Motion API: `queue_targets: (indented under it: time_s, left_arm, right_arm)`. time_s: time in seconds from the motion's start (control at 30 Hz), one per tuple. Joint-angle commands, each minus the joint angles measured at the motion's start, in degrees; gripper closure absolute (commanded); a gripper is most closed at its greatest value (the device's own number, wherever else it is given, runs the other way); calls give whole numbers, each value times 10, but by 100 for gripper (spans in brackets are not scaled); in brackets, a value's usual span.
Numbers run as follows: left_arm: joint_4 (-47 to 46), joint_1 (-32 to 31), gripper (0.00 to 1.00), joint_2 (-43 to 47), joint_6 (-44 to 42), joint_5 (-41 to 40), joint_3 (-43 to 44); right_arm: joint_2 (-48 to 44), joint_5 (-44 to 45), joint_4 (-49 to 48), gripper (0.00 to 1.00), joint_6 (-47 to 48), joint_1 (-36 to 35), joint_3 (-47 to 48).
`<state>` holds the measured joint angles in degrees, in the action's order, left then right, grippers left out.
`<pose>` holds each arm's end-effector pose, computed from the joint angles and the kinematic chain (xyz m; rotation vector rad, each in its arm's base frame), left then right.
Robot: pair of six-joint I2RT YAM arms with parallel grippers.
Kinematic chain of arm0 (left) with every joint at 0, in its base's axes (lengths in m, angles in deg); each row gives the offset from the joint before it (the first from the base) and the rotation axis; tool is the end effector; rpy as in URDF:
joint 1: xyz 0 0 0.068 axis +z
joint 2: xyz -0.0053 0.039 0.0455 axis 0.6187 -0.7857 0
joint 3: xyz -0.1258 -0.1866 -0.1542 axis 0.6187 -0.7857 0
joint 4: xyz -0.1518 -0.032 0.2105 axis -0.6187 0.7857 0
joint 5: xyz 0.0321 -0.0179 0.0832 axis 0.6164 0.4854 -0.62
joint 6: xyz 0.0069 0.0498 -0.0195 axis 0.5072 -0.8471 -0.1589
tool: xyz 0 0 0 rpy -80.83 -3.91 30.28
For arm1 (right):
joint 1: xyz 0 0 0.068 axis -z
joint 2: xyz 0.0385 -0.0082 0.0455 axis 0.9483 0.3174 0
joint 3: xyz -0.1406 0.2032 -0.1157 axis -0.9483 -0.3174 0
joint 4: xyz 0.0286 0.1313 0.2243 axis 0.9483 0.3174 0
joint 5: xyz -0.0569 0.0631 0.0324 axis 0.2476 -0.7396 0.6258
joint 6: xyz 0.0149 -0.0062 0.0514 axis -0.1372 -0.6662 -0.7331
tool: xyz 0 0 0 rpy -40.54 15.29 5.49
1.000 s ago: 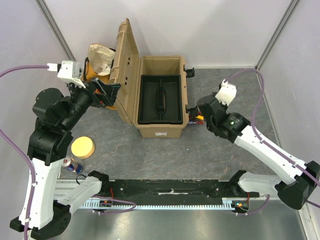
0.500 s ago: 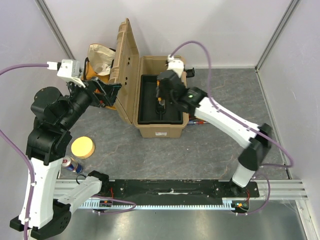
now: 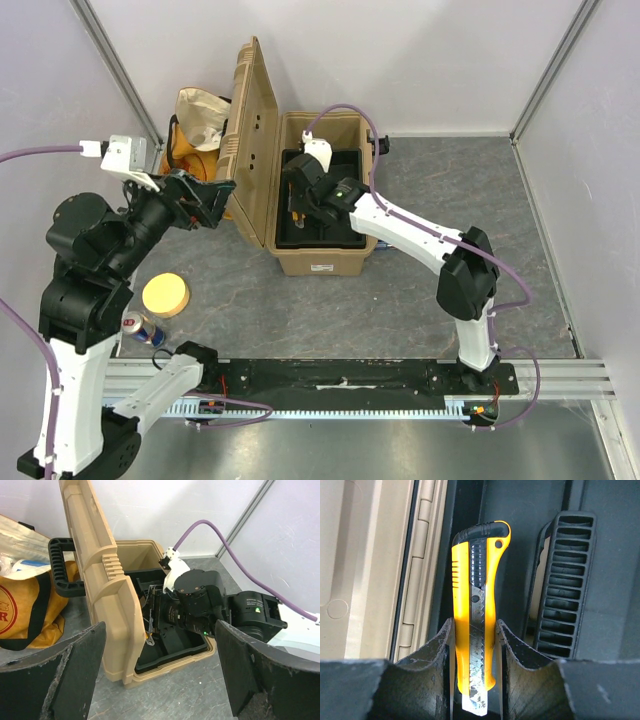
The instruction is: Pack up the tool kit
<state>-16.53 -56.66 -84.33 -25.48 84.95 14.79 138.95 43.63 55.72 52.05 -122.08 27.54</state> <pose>0.0967 -0.0366 0.5128 0.1069 1.6205 -0.5768 0.3016 0.3444 0.3160 -0.0255 2.2054 0.4091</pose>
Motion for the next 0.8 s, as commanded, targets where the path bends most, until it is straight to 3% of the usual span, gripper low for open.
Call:
queue_targets:
  time_s: [0.0,0.27,0.57,0.77]
  left_arm:
    - [8,2,6,14,25,4,-12]
    - [9,1,9,30,22,0,-67]
    - [12,2,9,60,-23,-63,-92]
    - [26,1,9,61,-16,-45,-72]
  right_arm:
    - [10,4,-17,95,-31,-9,27]
    - [30,28,-1,86,-75,-14,12]
    - [16,35,0,48,-97,-14,3]
    - [-23,31,2,46,-75,-14,9]
